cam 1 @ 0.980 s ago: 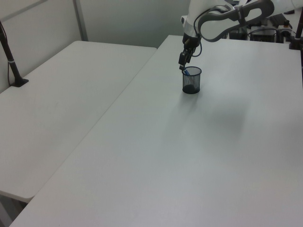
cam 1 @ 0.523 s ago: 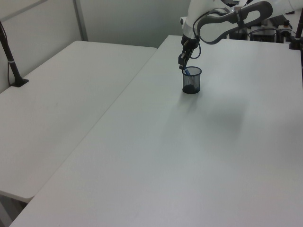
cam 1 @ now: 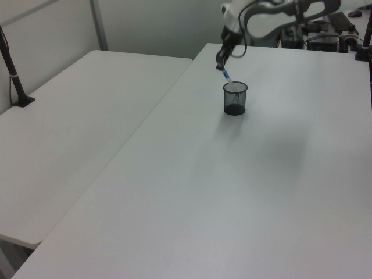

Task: Remove the marker
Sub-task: 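Lift the marker straight up out of the mesh cup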

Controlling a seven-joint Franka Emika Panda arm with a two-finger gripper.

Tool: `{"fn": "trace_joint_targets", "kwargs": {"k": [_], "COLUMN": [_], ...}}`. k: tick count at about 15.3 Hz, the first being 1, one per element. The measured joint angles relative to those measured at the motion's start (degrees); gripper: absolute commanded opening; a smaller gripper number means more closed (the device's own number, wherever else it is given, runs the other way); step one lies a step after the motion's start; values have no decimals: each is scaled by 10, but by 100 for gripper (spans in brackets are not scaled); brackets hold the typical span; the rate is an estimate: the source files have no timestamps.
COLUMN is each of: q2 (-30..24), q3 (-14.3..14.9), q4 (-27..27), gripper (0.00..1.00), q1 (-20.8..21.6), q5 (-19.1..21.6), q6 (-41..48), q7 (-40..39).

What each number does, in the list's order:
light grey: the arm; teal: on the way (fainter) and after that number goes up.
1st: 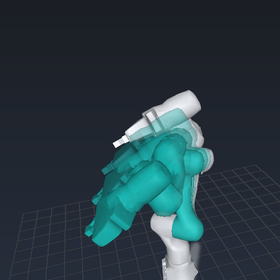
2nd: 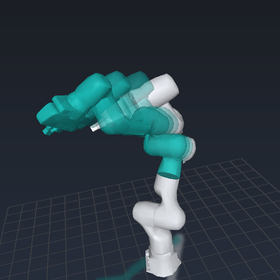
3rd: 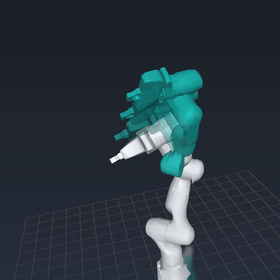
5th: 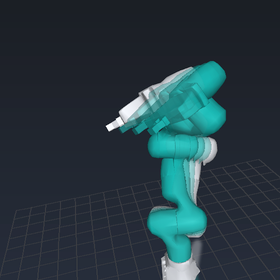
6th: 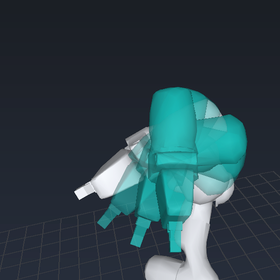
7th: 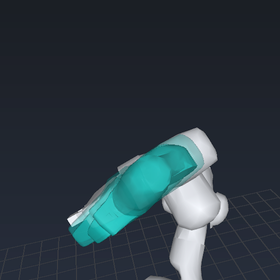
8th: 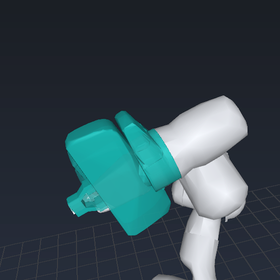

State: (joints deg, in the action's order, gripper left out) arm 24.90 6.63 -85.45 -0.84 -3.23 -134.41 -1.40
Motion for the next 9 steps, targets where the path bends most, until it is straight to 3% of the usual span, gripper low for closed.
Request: {"fn": "trace_joint_targets", "kwargs": {"k": [4,9], "q2": [-66,-113], "q3": [16,18], "q4": [0,-8], "gripper": [15,18], "q1": [0,16], "q5": [21,48], "q6": [5,143], "q7": [0,-3]}}
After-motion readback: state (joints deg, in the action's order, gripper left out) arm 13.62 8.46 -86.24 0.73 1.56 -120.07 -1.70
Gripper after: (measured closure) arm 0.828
